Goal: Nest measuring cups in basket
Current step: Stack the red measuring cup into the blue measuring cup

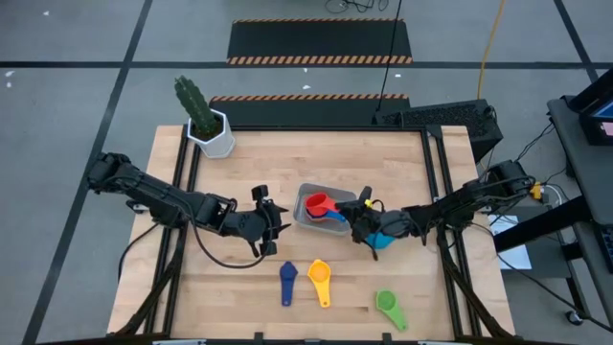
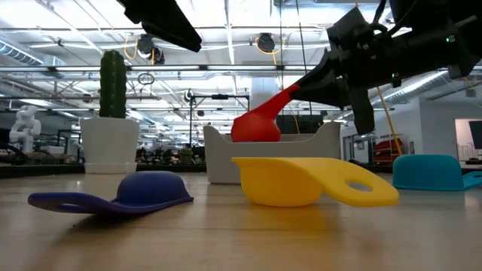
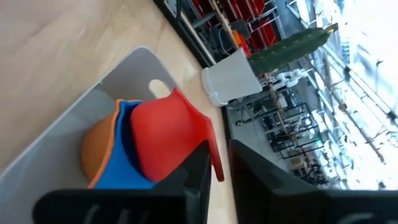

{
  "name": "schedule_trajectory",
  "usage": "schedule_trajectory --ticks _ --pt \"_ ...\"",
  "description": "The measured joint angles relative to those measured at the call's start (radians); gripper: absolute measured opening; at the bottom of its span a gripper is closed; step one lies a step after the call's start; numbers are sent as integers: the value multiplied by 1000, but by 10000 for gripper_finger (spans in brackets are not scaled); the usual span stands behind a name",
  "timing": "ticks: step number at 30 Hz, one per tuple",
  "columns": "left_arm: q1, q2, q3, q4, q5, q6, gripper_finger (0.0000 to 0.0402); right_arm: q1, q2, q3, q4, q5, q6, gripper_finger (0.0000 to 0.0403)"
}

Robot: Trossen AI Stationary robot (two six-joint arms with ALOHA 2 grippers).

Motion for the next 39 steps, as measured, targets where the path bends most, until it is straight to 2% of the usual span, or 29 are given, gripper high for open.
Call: schedule_trajectory --ticks 15,24,30,39 --pt "0 0 0 0 0 0 182 0 0 0 -77 3 255 81" --pt "0 0 0 5 0 0 182 0 0 0 -171 5 470 107" --pt "0 0 0 14 0 -1 182 3 0 0 -203 51 591 120" --pt "0 0 0 16 0 -1 182 14 -1 0 -221 58 656 129"
